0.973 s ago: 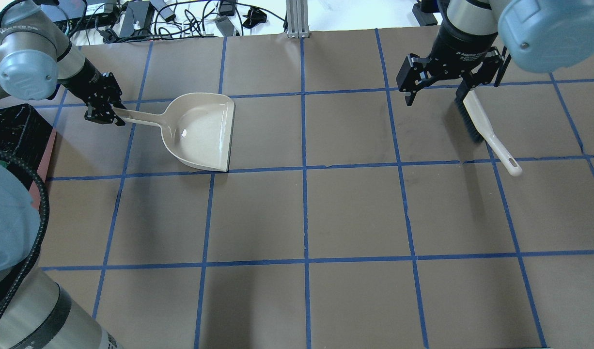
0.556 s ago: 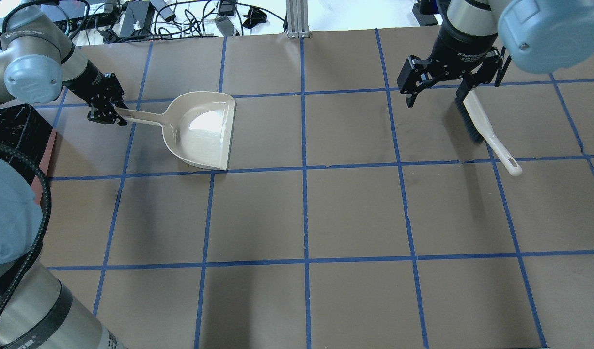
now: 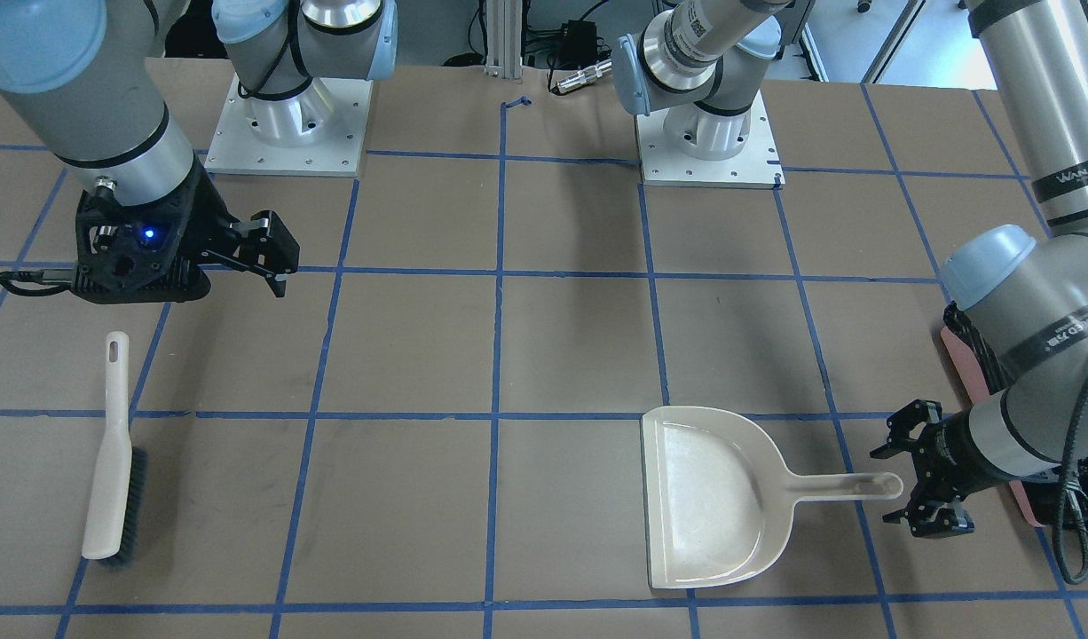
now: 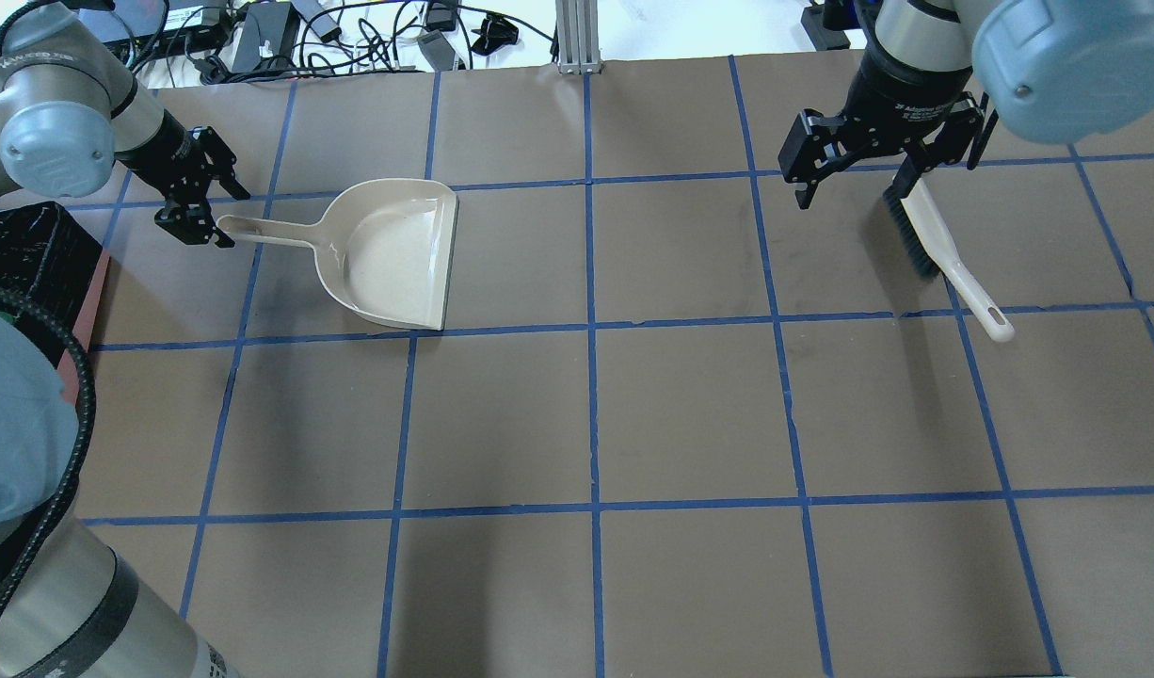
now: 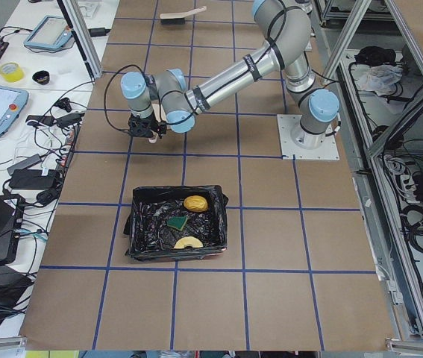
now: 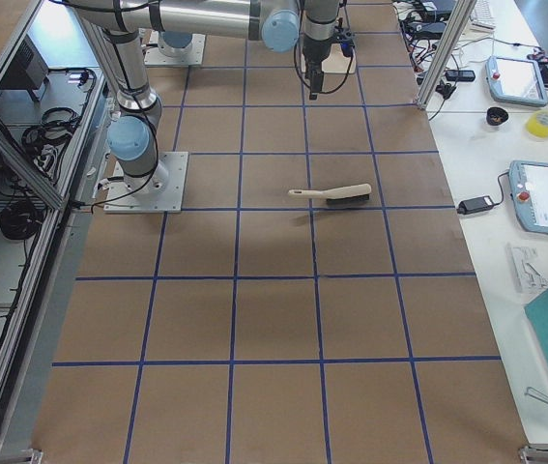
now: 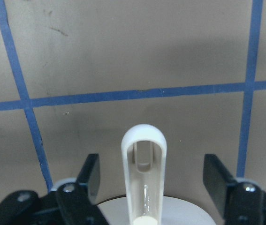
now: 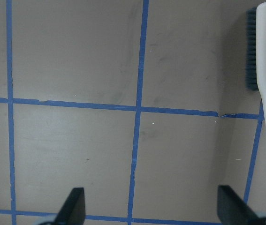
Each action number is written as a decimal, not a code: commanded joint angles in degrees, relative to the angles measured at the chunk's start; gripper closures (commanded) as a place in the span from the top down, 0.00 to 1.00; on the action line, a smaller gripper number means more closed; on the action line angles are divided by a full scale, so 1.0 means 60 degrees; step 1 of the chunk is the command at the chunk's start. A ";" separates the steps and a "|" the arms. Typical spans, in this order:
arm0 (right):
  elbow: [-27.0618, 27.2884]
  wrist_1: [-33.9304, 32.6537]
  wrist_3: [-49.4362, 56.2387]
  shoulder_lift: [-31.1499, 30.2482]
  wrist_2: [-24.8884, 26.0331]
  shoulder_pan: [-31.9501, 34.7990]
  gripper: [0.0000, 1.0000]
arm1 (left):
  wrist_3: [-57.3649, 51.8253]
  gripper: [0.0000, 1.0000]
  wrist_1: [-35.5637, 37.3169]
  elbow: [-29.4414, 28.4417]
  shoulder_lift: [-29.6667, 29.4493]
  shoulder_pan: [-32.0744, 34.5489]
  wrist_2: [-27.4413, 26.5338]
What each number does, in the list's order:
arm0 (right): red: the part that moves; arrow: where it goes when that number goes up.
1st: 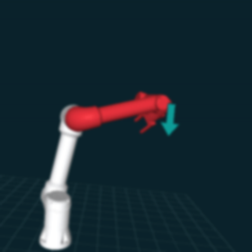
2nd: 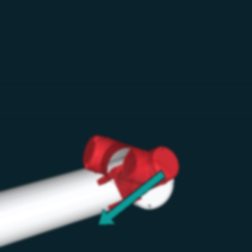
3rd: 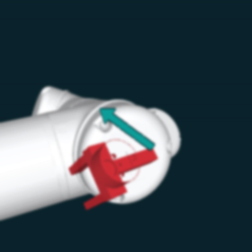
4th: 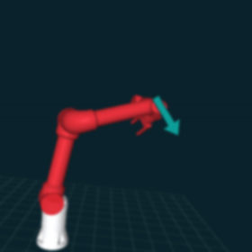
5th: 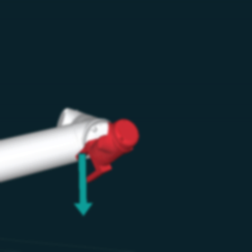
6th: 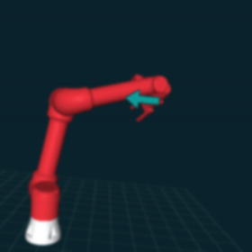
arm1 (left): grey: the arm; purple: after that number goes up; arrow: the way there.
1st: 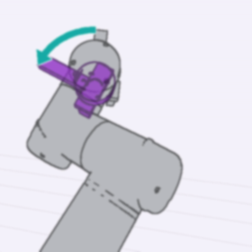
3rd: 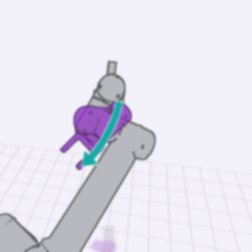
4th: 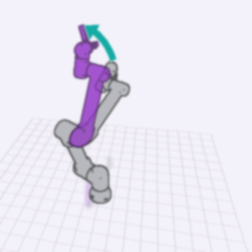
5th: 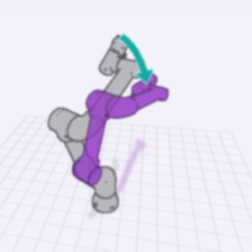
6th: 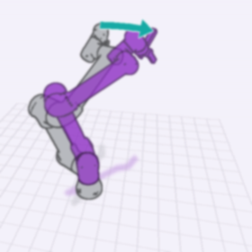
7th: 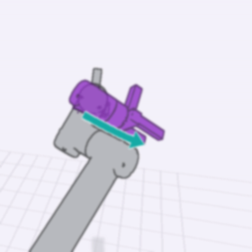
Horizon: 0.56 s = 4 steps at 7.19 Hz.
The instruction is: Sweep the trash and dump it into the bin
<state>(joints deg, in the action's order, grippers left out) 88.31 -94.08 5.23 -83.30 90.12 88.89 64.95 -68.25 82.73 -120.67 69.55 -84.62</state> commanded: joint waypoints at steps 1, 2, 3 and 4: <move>-0.0011 0.0007 -0.0095 -0.0017 0.0024 -0.0006 1.00 | 0.0000 0.98 0.0037 -0.0120 0.0290 -0.0093 -0.0032; -0.0026 -0.0008 -0.0081 -0.0017 0.0010 -0.0006 1.00 | -0.0058 1.00 0.0037 -0.0309 0.0393 -0.0108 -0.0032; -0.0012 -0.0037 -0.0095 -0.0017 0.0010 -0.0006 1.00 | -0.0131 1.00 0.0037 -0.0456 0.0539 -0.0094 -0.0017; -0.0011 -0.0008 -0.0139 -0.0017 0.0010 -0.0006 1.00 | -0.0494 1.00 0.0081 -0.0487 0.0555 -0.0093 0.0041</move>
<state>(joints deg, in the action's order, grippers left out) 88.22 -94.20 4.62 -83.41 90.18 88.86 63.75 -67.97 80.35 -117.79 69.01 -84.66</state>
